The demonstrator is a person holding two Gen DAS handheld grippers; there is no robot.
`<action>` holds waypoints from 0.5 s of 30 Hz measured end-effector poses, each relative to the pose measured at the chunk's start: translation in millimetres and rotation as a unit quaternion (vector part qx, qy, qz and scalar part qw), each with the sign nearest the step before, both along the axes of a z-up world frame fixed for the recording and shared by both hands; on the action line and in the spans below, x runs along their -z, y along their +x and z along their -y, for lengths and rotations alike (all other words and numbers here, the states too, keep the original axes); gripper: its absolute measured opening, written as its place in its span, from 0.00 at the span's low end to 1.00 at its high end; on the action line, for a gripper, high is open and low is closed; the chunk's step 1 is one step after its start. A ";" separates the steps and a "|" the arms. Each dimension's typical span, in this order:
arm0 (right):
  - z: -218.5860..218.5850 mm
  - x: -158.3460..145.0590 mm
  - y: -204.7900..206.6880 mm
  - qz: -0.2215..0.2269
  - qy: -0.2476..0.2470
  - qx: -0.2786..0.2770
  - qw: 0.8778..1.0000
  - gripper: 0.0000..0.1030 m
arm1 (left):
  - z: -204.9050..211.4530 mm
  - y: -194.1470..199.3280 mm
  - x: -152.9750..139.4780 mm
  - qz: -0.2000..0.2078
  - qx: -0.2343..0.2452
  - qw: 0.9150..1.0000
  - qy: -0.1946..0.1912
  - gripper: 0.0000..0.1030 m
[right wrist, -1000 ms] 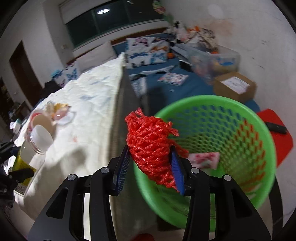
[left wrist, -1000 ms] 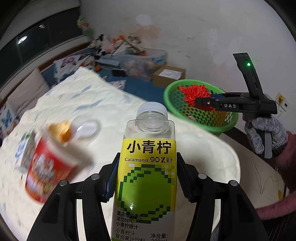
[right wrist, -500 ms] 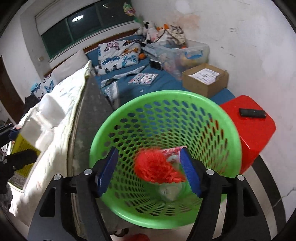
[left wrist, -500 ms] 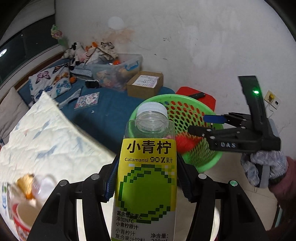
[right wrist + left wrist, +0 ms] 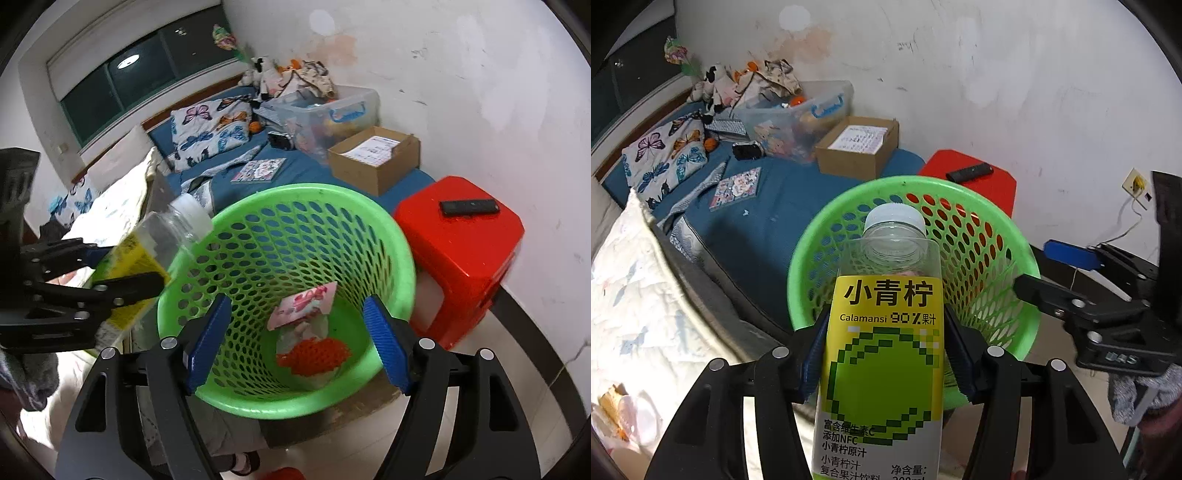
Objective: Collect trash
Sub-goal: 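Carry net and lime bottle over the green basket and open both tools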
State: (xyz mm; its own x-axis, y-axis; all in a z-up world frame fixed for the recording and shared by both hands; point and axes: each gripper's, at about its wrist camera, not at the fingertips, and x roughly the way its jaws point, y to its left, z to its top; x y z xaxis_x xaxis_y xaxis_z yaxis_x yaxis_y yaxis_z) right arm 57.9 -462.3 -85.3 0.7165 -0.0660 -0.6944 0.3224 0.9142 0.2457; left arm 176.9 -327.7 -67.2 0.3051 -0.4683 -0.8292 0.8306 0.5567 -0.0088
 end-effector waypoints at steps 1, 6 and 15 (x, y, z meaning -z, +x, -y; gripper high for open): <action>1.2 -0.6 -1.6 0.000 0.002 0.002 1.000 0.72 | 4.3 1.2 3.1 -0.003 0.000 1.000 0.004 0.54; 4.3 -3.6 -8.8 0.002 0.003 0.010 1.000 0.72 | 14.8 5.8 12.0 -0.019 -0.003 1.000 0.008 0.54; 4.7 -5.5 -14.4 0.001 0.006 0.018 1.000 0.72 | 34.4 18.8 15.5 -0.035 -0.016 0.999 0.004 0.61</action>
